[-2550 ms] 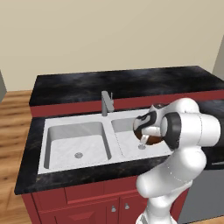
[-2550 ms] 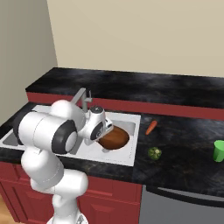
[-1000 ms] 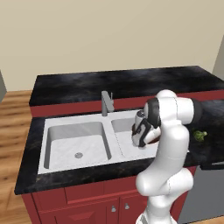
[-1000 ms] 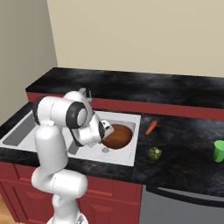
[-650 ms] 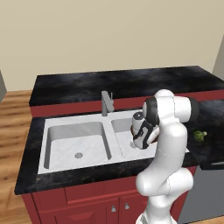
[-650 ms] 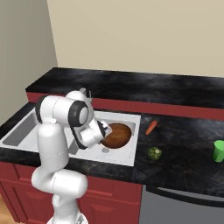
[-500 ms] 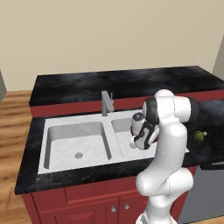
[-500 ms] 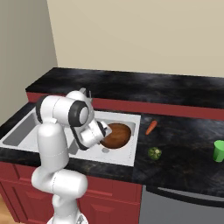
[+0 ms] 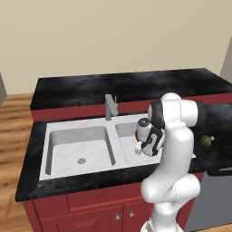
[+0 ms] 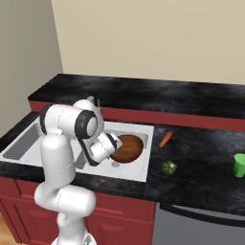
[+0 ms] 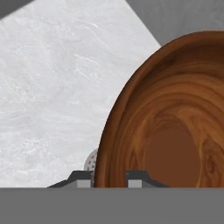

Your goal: Remove the broccoli and carrot from the sink. Then move the bowl and cup from the counter to the sink for washing.

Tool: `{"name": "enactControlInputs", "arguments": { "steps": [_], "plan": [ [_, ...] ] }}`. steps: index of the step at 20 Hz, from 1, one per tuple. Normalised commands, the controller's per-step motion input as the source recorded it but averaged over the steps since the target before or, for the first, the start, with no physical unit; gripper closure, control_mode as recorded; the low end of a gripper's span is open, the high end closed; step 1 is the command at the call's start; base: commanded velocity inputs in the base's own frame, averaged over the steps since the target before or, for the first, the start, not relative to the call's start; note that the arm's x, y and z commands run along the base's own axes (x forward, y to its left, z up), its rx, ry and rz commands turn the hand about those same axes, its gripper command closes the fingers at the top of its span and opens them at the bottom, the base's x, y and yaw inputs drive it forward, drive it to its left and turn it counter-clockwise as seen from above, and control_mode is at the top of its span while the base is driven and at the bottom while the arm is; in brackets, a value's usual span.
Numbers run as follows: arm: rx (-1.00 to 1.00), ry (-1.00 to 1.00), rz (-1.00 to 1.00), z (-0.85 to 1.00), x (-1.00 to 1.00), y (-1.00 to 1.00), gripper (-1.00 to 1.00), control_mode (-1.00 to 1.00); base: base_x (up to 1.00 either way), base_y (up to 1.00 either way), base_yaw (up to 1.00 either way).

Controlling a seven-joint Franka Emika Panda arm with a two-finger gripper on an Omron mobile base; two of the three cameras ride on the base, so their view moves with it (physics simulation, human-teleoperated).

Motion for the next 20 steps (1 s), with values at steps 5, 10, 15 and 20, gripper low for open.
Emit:
{"name": "enactControlInputs", "arguments": {
  "steps": [5,10,15,20],
  "plan": [
    [0.00,0.06,-0.03,0.01,0.05,-0.16,1.00,-1.00,0.00,0.00,0.00],
    [0.00,0.07,-0.03,0.01,0.10,-0.13,-1.00,-1.00,0.00,0.00,0.00],
    [0.00,0.07,0.00,0.03,0.06,-0.12,-1.00,-1.00,0.00,0.00,0.00],
    [0.00,0.03,0.00,0.05,0.02,-0.18,-1.00,-1.00,0.00,0.00,0.00]
  ]
}}
